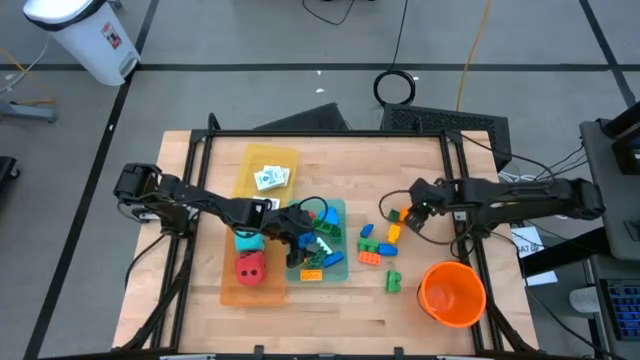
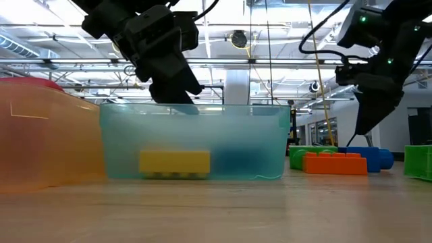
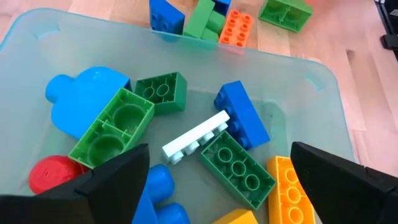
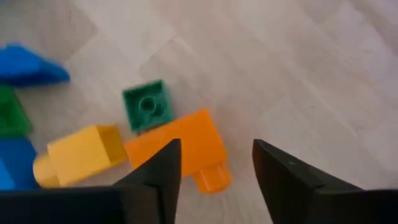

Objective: Pick & Place Toys
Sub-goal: Put the yellow game piece into the green bin, then put the green game piece into the green bin

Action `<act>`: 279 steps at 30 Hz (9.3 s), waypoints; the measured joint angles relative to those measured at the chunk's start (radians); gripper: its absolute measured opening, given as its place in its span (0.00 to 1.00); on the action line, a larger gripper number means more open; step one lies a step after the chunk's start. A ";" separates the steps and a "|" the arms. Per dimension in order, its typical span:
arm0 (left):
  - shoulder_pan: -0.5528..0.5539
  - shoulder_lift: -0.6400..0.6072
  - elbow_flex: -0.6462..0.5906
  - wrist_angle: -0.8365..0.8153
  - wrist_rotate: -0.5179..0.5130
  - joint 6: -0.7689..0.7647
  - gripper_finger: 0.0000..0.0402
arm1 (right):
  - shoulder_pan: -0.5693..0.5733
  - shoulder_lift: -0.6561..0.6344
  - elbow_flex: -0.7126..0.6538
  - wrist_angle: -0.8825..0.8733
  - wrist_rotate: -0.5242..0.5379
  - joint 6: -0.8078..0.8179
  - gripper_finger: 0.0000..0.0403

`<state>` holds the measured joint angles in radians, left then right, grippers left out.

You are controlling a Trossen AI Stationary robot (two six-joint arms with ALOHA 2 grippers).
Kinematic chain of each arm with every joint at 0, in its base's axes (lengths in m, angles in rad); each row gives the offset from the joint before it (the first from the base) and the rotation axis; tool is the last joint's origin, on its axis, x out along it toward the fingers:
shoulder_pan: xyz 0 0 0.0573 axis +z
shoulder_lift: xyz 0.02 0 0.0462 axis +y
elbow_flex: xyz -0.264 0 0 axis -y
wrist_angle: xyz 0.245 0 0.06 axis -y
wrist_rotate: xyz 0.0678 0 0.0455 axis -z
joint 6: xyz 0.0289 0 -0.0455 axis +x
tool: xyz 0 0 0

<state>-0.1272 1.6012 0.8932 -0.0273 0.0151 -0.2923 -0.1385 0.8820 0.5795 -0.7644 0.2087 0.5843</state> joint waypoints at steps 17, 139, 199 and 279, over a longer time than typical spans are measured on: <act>0.002 0.000 0.000 0.017 -0.026 0.010 0.98 | -0.094 0.303 0.001 0.344 -0.105 -0.439 0.04; 0.003 0.000 0.000 0.076 -0.051 0.035 0.98 | -0.140 0.495 -0.002 0.678 -0.107 -0.523 0.31; 0.070 0.115 0.001 0.686 -0.285 -0.137 0.73 | 0.394 0.509 -0.003 1.524 0.371 -1.315 0.25; -0.002 -0.017 0.000 0.042 -0.026 -0.068 0.79 | -0.013 0.796 -0.003 1.275 -0.343 -0.738 0.69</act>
<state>-0.1295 1.5841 0.8936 0.0151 -0.0106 -0.3607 -0.1513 1.6775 0.5763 0.5103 -0.1345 -0.1542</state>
